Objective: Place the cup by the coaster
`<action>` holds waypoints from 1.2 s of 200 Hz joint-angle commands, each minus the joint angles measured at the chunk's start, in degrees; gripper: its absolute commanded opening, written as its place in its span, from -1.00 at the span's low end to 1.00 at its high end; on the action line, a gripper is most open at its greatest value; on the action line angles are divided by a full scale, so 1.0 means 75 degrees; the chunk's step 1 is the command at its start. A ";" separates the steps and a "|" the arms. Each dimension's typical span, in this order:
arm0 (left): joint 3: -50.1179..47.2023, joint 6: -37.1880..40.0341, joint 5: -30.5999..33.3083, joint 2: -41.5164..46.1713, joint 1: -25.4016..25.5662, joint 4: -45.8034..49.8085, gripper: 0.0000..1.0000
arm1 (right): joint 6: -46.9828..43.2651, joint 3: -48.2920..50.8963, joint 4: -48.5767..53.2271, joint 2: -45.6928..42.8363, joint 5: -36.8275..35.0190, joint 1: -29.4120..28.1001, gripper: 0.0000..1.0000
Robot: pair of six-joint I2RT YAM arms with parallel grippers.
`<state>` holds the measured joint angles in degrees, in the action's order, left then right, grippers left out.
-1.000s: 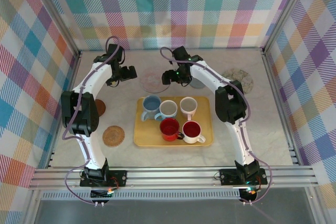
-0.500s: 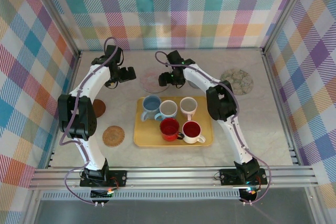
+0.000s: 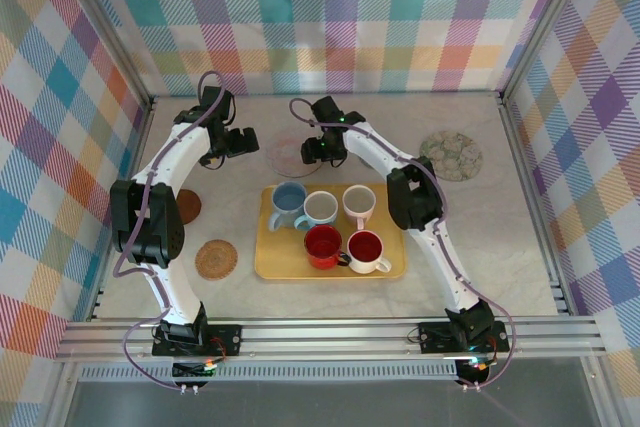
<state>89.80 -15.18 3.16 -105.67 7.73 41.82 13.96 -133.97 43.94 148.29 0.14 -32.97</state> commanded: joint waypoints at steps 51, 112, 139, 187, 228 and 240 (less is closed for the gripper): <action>0.0019 0.0152 0.0248 0.0130 0.0006 0.0248 0.99 | -0.0761 -0.0125 0.1087 0.0498 -0.1351 -0.0347 -0.10; -0.0068 0.0138 0.0280 0.0117 -0.0006 0.0236 0.99 | -0.0982 -0.0119 0.1114 0.0578 -0.1500 -0.0420 -0.61; 0.0003 0.0131 0.0246 0.0038 -0.0010 0.0248 0.99 | -0.0888 -0.0106 0.1184 0.0373 -0.1386 -0.0314 -0.93; 0.0040 0.0090 0.0151 -0.0033 0.0007 0.0185 0.99 | -0.0655 0.0027 0.1081 -0.0095 -0.0789 0.0033 -1.00; 0.0077 0.0046 0.0029 -0.0024 0.0021 0.0060 0.99 | -0.0612 0.0027 0.1147 -0.0227 -0.0502 0.0264 -1.00; -0.0054 0.0035 -0.0060 0.0059 0.0024 -0.0114 0.99 | -0.0572 0.0037 0.1182 -0.0277 -0.0514 0.0316 -1.00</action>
<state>89.80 -14.98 3.92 -105.69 7.73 41.87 8.51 -135.33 46.68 148.75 -2.55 -33.19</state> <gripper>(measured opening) 0.996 0.062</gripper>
